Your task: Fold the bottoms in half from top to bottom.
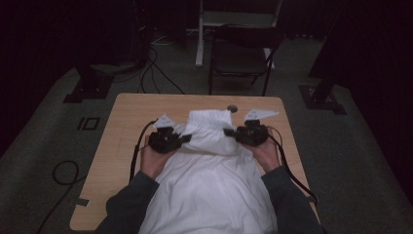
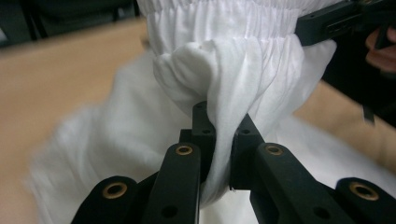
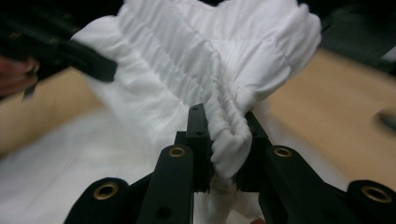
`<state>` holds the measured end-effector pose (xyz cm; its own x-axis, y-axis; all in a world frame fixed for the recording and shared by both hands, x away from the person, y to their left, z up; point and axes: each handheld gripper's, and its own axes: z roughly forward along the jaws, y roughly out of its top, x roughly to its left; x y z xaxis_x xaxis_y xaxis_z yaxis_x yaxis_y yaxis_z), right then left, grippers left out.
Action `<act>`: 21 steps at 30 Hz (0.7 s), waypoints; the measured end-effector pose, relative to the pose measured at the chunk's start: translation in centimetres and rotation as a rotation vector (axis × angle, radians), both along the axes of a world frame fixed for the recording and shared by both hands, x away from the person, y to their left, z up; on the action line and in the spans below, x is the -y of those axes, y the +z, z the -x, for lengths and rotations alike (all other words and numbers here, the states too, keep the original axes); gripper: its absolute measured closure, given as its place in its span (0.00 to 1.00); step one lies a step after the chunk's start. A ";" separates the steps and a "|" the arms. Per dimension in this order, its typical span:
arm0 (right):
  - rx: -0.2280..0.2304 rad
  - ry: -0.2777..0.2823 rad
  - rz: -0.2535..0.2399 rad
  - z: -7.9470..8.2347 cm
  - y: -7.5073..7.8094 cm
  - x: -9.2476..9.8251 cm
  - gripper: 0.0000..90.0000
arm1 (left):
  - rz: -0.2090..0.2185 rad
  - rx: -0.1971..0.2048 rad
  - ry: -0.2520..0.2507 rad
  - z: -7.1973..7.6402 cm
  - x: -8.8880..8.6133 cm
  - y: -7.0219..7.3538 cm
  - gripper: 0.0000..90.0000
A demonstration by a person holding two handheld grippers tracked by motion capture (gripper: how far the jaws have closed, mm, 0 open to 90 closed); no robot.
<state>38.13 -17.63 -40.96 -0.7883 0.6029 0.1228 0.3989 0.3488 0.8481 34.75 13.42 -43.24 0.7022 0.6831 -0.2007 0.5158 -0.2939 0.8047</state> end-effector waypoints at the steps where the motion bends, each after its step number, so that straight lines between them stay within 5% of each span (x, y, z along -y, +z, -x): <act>1: -0.018 0.017 0.022 0.7 -0.9 -0.2 0.88 | -0.009 -0.029 -0.006 0.6 -0.1 -1.1 0.93; 8: -0.189 0.092 0.132 3.5 -8.6 -1.5 0.88 | -0.107 -0.236 -0.026 2.9 -0.1 -8.9 0.92; 10: -0.238 0.098 0.155 3.5 -10.5 -1.9 0.88 | -0.151 -0.261 -0.029 2.6 0.0 -10.2 0.92; 12: -0.248 0.092 0.186 3.4 -11.5 -2.3 0.88 | -0.143 -0.258 -0.038 2.3 0.1 -10.6 0.92; 15: -0.271 0.067 0.197 2.5 -12.3 -2.5 0.88 | -0.193 -0.220 -0.053 1.5 0.3 -10.4 0.92; 21: -0.234 0.007 0.205 -0.3 -12.7 -3.2 0.88 | -0.197 -0.186 -0.011 -1.8 0.1 -10.5 0.92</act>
<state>38.44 -14.39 -53.62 -0.7571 0.6285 0.1780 0.5720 0.5063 0.6454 36.52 13.35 -53.73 0.6735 0.7141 -0.1908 0.6452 -0.4419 0.6233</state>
